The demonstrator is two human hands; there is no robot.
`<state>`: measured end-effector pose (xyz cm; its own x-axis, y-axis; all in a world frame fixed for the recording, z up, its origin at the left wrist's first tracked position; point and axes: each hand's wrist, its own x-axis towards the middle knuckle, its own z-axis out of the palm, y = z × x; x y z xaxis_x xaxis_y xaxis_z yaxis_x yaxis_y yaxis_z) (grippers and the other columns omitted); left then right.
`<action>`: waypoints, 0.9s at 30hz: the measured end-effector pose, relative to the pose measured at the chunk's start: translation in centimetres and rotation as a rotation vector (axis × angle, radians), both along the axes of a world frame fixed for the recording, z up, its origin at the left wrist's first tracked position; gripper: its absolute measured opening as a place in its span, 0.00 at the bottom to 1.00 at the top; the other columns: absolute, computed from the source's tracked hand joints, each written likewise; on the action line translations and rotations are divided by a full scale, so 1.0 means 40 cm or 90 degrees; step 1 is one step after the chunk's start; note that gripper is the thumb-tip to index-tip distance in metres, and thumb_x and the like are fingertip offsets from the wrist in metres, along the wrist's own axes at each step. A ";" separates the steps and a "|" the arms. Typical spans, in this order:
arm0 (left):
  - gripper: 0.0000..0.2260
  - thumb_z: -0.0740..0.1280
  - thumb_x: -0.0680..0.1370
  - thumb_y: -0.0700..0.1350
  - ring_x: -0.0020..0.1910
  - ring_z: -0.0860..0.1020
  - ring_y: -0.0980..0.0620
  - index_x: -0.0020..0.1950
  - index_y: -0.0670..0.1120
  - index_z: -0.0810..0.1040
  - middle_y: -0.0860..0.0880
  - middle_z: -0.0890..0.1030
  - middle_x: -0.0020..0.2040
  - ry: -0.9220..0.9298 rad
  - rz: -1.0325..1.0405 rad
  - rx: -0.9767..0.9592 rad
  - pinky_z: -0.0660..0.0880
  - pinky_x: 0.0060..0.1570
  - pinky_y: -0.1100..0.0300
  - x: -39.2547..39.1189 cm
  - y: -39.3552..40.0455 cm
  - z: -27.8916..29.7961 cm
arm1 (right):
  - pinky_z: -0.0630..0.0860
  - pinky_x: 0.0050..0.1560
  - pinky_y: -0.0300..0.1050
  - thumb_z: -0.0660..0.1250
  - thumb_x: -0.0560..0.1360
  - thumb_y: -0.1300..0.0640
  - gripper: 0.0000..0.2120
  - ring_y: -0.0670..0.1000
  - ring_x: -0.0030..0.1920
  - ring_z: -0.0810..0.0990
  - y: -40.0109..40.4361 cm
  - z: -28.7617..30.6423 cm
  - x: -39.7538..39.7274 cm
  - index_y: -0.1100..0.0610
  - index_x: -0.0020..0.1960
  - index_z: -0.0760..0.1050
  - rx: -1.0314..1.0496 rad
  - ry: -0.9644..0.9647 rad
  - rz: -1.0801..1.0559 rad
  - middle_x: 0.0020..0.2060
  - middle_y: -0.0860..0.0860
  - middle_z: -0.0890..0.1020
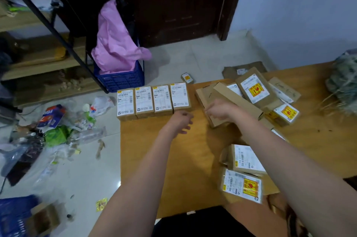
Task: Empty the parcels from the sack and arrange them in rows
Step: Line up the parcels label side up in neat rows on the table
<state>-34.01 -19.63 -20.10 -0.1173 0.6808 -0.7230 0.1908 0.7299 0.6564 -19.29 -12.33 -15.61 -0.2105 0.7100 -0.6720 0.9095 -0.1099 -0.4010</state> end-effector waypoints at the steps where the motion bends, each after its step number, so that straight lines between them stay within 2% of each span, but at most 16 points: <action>1: 0.15 0.59 0.83 0.50 0.44 0.78 0.48 0.64 0.45 0.76 0.47 0.79 0.49 -0.008 -0.013 -0.010 0.78 0.44 0.52 0.028 -0.004 0.004 | 0.76 0.62 0.54 0.63 0.79 0.57 0.15 0.57 0.59 0.78 -0.006 0.003 0.035 0.60 0.64 0.77 0.005 -0.002 -0.013 0.60 0.56 0.79; 4: 0.14 0.59 0.83 0.50 0.45 0.78 0.46 0.65 0.45 0.75 0.47 0.78 0.49 -0.033 -0.059 -0.034 0.79 0.48 0.50 0.107 -0.016 0.012 | 0.75 0.62 0.55 0.66 0.77 0.56 0.16 0.57 0.58 0.77 -0.031 0.020 0.122 0.59 0.64 0.76 0.004 -0.017 -0.041 0.59 0.56 0.79; 7: 0.15 0.59 0.83 0.50 0.47 0.79 0.45 0.66 0.46 0.73 0.45 0.78 0.51 -0.058 -0.098 -0.054 0.80 0.52 0.46 0.177 -0.028 0.014 | 0.77 0.59 0.51 0.67 0.76 0.56 0.15 0.56 0.57 0.79 -0.060 0.032 0.194 0.58 0.62 0.78 0.006 -0.053 -0.041 0.58 0.55 0.80; 10: 0.17 0.60 0.82 0.52 0.53 0.79 0.43 0.69 0.49 0.70 0.45 0.77 0.55 -0.078 -0.140 -0.074 0.80 0.53 0.44 0.237 -0.040 0.017 | 0.77 0.49 0.46 0.67 0.76 0.58 0.14 0.57 0.56 0.80 -0.093 0.033 0.261 0.62 0.60 0.78 0.025 -0.114 -0.035 0.55 0.57 0.81; 12: 0.17 0.62 0.82 0.53 0.58 0.77 0.41 0.69 0.50 0.69 0.45 0.75 0.60 -0.086 -0.169 -0.084 0.80 0.54 0.44 0.274 -0.050 0.019 | 0.75 0.41 0.44 0.67 0.76 0.59 0.14 0.55 0.50 0.79 -0.118 0.041 0.310 0.62 0.60 0.76 0.053 -0.168 -0.036 0.49 0.56 0.79; 13: 0.18 0.62 0.82 0.53 0.59 0.76 0.41 0.70 0.50 0.69 0.45 0.74 0.61 -0.087 -0.180 -0.090 0.80 0.53 0.44 0.289 -0.056 0.020 | 0.73 0.41 0.44 0.68 0.76 0.58 0.13 0.54 0.48 0.77 -0.129 0.041 0.331 0.62 0.59 0.74 0.059 -0.192 -0.035 0.47 0.55 0.77; 16: 0.18 0.63 0.81 0.52 0.59 0.76 0.41 0.69 0.51 0.67 0.45 0.74 0.62 -0.107 -0.182 -0.112 0.80 0.51 0.44 0.336 -0.072 0.003 | 0.73 0.42 0.44 0.69 0.77 0.52 0.17 0.55 0.51 0.77 -0.159 0.039 0.391 0.61 0.60 0.71 -0.009 -0.224 -0.070 0.53 0.56 0.76; 17: 0.17 0.64 0.81 0.52 0.60 0.75 0.40 0.69 0.51 0.67 0.45 0.74 0.62 -0.115 -0.170 -0.118 0.79 0.53 0.43 0.349 -0.080 -0.004 | 0.74 0.43 0.45 0.69 0.77 0.51 0.21 0.56 0.54 0.78 -0.165 0.035 0.408 0.62 0.64 0.71 -0.043 -0.223 -0.085 0.55 0.57 0.76; 19: 0.14 0.64 0.81 0.50 0.60 0.75 0.40 0.65 0.52 0.67 0.45 0.75 0.59 -0.126 -0.139 -0.125 0.77 0.57 0.40 0.365 -0.098 -0.015 | 0.77 0.52 0.46 0.68 0.78 0.51 0.25 0.58 0.58 0.78 -0.178 0.028 0.427 0.61 0.71 0.68 -0.090 -0.206 -0.107 0.62 0.57 0.75; 20: 0.11 0.63 0.81 0.48 0.58 0.75 0.40 0.63 0.52 0.68 0.45 0.76 0.57 -0.130 -0.123 -0.126 0.76 0.58 0.39 0.370 -0.106 -0.018 | 0.76 0.58 0.48 0.68 0.78 0.50 0.27 0.58 0.61 0.77 -0.185 0.023 0.432 0.60 0.73 0.65 -0.100 -0.197 -0.112 0.66 0.57 0.73; 22: 0.05 0.61 0.82 0.45 0.52 0.75 0.42 0.57 0.51 0.68 0.44 0.77 0.51 -0.147 -0.093 -0.128 0.76 0.58 0.39 0.381 -0.121 -0.023 | 0.74 0.64 0.50 0.67 0.79 0.49 0.30 0.59 0.66 0.74 -0.193 0.011 0.436 0.60 0.75 0.63 -0.110 -0.192 -0.106 0.71 0.57 0.70; 25: 0.04 0.59 0.84 0.44 0.43 0.76 0.46 0.58 0.50 0.68 0.46 0.78 0.45 -0.148 -0.060 -0.127 0.76 0.57 0.41 0.399 -0.137 -0.019 | 0.73 0.64 0.49 0.67 0.79 0.48 0.29 0.58 0.69 0.72 -0.200 -0.004 0.428 0.60 0.75 0.65 -0.113 -0.197 -0.090 0.71 0.56 0.70; 27: 0.06 0.58 0.84 0.46 0.43 0.77 0.47 0.61 0.51 0.67 0.46 0.78 0.46 -0.147 -0.047 -0.117 0.76 0.53 0.44 0.403 -0.140 -0.014 | 0.74 0.61 0.48 0.67 0.78 0.48 0.27 0.58 0.67 0.73 -0.201 -0.001 0.421 0.60 0.73 0.67 -0.127 -0.208 -0.071 0.70 0.57 0.72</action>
<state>-17.90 -25.24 -20.66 0.1098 0.5372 -0.8363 0.1089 0.8298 0.5474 -2.46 -20.36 -15.64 0.1086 0.5645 -0.8182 0.9637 -0.2617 -0.0527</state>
